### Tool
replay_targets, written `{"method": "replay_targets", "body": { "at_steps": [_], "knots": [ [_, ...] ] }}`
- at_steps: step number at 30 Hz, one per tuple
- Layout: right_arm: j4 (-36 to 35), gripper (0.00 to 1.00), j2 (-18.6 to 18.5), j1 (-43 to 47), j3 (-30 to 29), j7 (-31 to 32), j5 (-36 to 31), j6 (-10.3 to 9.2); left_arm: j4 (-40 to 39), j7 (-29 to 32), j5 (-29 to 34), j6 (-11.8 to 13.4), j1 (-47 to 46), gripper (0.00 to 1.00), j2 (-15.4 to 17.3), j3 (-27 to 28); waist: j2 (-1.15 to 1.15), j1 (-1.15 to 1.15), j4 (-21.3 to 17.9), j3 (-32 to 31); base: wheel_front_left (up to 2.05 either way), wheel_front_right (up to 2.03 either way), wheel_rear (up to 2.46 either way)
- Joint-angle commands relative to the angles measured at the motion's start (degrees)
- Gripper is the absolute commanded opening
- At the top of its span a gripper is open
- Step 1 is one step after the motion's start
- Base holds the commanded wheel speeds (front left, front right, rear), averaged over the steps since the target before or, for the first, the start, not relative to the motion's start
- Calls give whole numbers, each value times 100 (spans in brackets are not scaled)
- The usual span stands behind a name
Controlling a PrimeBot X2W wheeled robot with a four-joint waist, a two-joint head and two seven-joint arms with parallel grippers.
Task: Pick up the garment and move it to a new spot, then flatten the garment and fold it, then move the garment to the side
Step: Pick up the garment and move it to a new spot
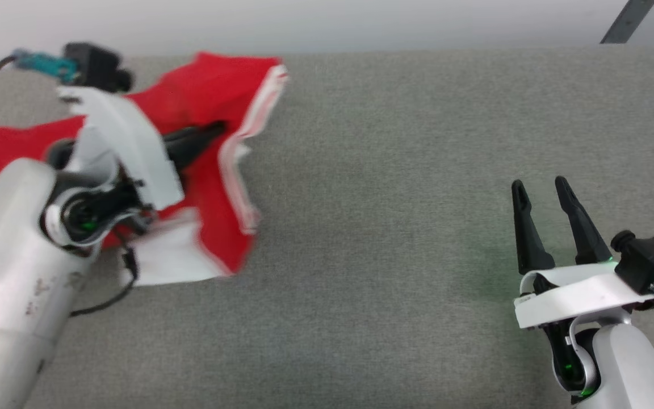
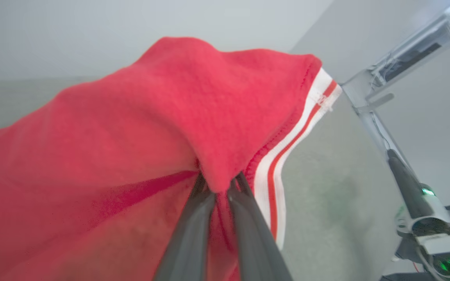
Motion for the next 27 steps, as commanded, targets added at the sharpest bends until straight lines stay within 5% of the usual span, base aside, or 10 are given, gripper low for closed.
{"method": "replay_targets", "body": {
  "at_steps": [1, 6, 10, 17, 21, 27],
  "knots": [
    [-19, 100, 44, 90, -63, -29, 47, -8, -267, 90, -171, 4, -10, 0, -59, -40, 0, 0, -120, -80, 0, 0, 0],
    [-140, 100, 136, 165, -230, -29, 172, -8, -1146, 415, -719, 3, -366, 0, -468, -279, 0, 0, -448, 36, 0, 0, 0],
    [-197, 100, 177, 117, -275, -29, 294, -8, -1132, 342, -686, 3, -864, 0, -1028, -539, 0, 0, -809, 242, 0, 0, 0],
    [-236, 100, 192, 1, -268, -29, 689, -8, -699, -645, -780, 4, -1695, 0, -1879, -566, 0, 0, -1489, 617, 0, 0, 0],
    [-227, 100, 195, 15, -314, -29, 806, -8, -434, -919, -877, 4, -1701, 0, -1901, -633, 0, 0, -1684, 713, 0, 0, 0],
    [-221, 100, 196, 119, -416, -29, 1045, -8, 247, -983, -995, 3, -1294, 0, -1486, -1033, 0, 0, -1850, 757, 0, 0, 0]
  ]
}}
